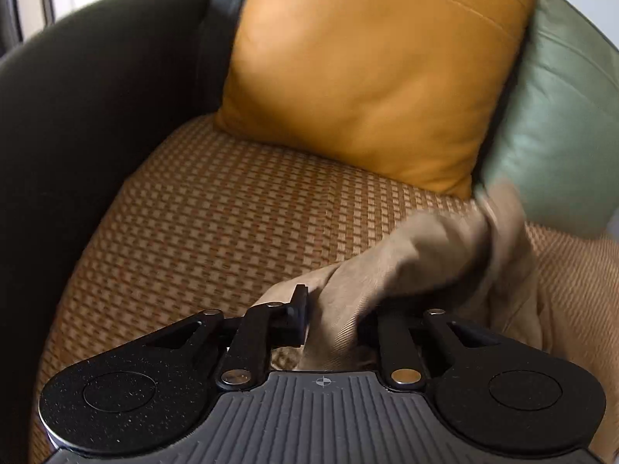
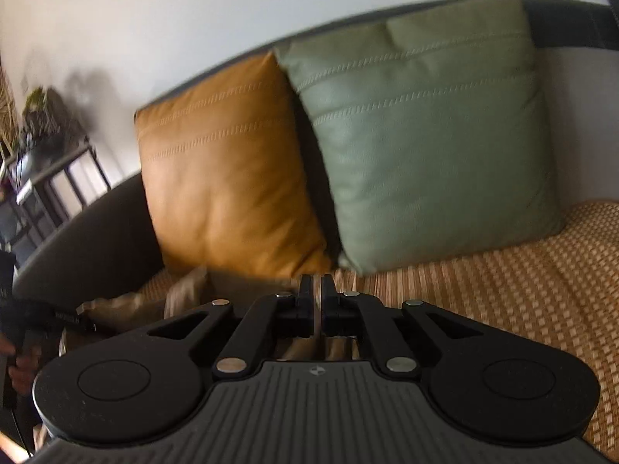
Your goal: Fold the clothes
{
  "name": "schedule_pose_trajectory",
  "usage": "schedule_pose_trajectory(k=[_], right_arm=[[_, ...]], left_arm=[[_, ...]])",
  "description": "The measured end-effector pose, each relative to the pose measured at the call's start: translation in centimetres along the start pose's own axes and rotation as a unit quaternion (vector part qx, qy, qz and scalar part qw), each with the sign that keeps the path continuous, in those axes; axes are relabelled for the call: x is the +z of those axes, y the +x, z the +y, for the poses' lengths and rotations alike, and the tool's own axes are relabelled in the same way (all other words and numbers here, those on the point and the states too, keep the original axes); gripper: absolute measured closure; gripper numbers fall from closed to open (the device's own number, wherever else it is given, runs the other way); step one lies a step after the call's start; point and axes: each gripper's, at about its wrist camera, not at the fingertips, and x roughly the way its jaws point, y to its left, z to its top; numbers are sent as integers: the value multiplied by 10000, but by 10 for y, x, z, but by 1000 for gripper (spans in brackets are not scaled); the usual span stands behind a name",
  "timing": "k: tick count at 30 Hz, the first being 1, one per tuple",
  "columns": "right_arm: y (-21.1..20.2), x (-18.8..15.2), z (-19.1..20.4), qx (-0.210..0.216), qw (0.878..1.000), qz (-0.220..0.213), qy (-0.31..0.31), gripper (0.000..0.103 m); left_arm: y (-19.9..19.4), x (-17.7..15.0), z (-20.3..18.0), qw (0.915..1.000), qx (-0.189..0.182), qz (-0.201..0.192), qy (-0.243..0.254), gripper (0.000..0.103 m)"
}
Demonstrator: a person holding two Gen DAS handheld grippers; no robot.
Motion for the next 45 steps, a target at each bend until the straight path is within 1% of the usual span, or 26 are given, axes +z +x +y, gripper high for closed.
schedule_pose_trajectory(k=[1,2,3,4,5,6,8,10,11,14,17,20,22,24,26,28,29,30,31,32,33,36,39,43,44,45], right_arm=[[1,-14,3,28,9997,220,-124,88],[0,-28,7,50,9986,452,-268,81],[-3,-39,10,85,9970,653,-406,78],[-7,-49,15,124,9956,769,-511,74],[-14,-58,21,171,9948,822,-578,72],[-21,-67,26,218,9939,874,-644,70],[-35,-78,36,302,9925,973,-674,57],[-54,-85,43,357,9917,1012,-712,55],[-64,-89,47,376,9913,1021,-741,51],[-100,-104,56,324,9910,924,-916,36],[-125,-117,60,157,9903,898,-1046,32],[-146,-135,61,-49,9891,992,-1089,32],[-156,-149,60,-159,9883,1065,-1084,32],[-160,-161,56,-250,9875,1177,-1023,32],[-160,-172,51,-324,9868,1307,-899,32],[-156,-180,46,-342,9864,1416,-764,32],[-153,-183,44,-322,9861,1472,-701,32],[-148,-185,42,-255,9852,1578,-613,33],[-144,-187,39,-189,9842,1682,-524,53],[-140,-188,37,-119,9829,1790,-427,92],[-139,-187,35,-41,9818,1870,-318,101],[-153,-174,36,127,9860,1635,-291,101],[-178,-145,35,242,9920,1195,-328,101],[-206,-97,29,-33,9959,664,-618,101],[-209,-86,26,-157,9958,564,-704,101],[-213,-74,23,-288,9954,465,-789,101]], left_arm=[[-12,-6,2,9999,-44,-24,106,61],[-24,-12,4,9997,-88,-49,212,57],[-39,-19,3,9992,-97,-78,367,51],[-54,-26,1,9985,-99,-109,532,50],[-69,-37,0,9974,-81,-135,698,49],[-85,-49,-1,9961,-58,-160,863,43],[-113,-76,1,9936,-36,-199,1108,36],[-134,-104,2,9921,3,-175,1243,28],[-145,-118,3,9913,24,-159,1306,23],[-154,-161,-11,9890,-17,-47,1477,20],[-156,-199,-29,9872,-52,51,1596,19],[-143,-227,-51,9874,-55,97,1579,19],[-134,-238,-62,9884,-201,214,1490,19],[-123,-243,-70,9883,-163,241,1496,19],[-111,-246,-74,9884,18,226,1500,19],[-100,-245,-71,9891,89,290,1444,26],[-97,-245,-69,9892,150,329,1423,54],[-99,-241,-62,9908,53,383,1298,74],[-101,-238,-54,9924,-80,441,1148,83],[-103,-234,-46,9935,-213,498,999,94],[-111,-228,-35,9948,-299,494,835,98],[-135,-211,-2,9971,-529,441,335,101],[-167,-193,23,9978,-617,224,135,101],[-208,-167,52,9980,-593,-198,-79,103],[-218,-160,60,9978,-533,-367,-158,103],[-229,-151,66,9976,-291,-612,-170,103]])
